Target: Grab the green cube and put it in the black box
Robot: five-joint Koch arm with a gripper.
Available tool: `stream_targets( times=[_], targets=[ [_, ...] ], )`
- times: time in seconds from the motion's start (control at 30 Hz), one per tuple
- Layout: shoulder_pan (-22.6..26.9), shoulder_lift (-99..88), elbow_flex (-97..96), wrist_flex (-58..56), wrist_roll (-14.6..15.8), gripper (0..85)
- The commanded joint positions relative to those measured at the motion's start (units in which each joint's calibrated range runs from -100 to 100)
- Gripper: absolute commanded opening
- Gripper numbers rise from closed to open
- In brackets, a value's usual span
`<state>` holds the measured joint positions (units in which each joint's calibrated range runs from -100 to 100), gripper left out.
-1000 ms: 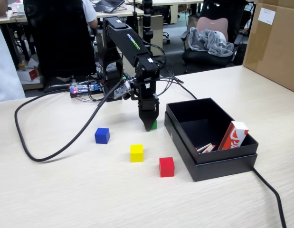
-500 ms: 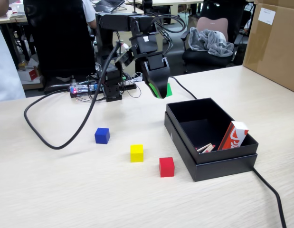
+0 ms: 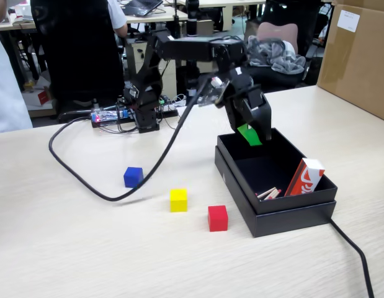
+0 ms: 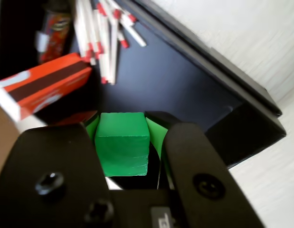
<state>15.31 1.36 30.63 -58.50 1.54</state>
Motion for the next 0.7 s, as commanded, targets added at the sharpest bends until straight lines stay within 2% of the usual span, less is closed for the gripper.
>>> stream_targets(
  times=[0.0,0.1,0.2,0.33,0.43,0.5,0.67],
  targets=[
    [0.2,3.2,4.6,2.0,0.0,6.9],
    [0.2,7.9,2.5,1.9,0.2,14.1],
    [0.2,10.1,1.2,2.0,0.5,14.1],
    [0.4,12.5,-2.0,1.9,0.7,27.1],
    [0.4,12.4,-2.1,1.9,0.7,28.9],
    [0.4,12.0,-2.1,1.8,0.7,37.1],
    [0.2,8.5,-2.1,1.9,0.6,46.8]
  ],
)
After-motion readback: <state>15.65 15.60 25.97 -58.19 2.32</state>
